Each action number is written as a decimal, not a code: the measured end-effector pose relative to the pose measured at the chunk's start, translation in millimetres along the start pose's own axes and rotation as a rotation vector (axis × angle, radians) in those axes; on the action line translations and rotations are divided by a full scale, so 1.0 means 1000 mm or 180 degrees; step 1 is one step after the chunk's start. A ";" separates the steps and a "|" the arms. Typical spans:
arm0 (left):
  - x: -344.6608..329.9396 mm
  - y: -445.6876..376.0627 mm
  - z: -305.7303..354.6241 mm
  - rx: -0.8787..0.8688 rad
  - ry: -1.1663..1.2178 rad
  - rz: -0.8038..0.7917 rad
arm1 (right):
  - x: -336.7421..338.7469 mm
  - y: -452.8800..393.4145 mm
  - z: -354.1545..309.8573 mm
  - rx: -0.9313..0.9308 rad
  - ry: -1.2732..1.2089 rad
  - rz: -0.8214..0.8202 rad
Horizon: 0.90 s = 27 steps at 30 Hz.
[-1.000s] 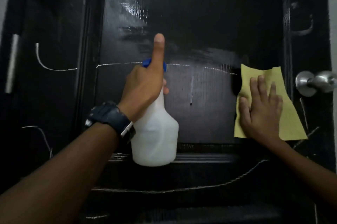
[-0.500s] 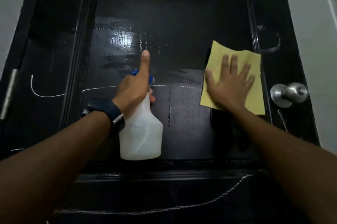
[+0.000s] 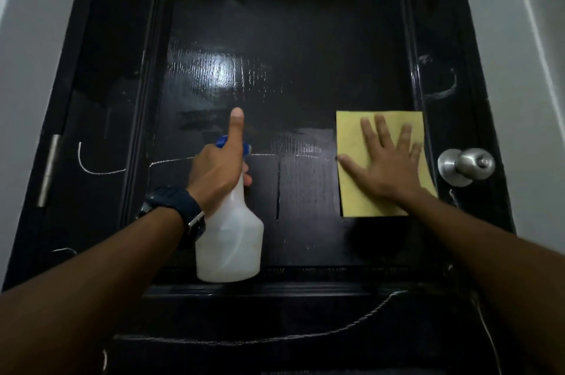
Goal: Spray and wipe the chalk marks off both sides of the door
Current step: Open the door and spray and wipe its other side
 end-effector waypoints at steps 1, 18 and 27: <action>0.000 0.001 -0.001 0.0004 -0.0005 -0.0044 | 0.000 -0.007 -0.001 -0.0038 -0.0019 0.0120; -0.062 0.024 -0.003 0.0072 0.0190 -0.0424 | -0.027 0.039 -0.006 -0.0093 -0.0209 0.0657; -0.031 0.022 0.003 0.0106 -0.0162 0.0078 | -0.028 0.040 -0.003 -0.0030 -0.0220 0.0636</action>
Point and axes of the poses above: each hand's wrist, its own y-axis away from the middle knuckle, its own x-axis out of the back of the hand, z = x × y, the point moved 3 cm from there along -y, towards the middle knuckle, and after that the axes turned 3 degrees about y, right-handed, at the moved point
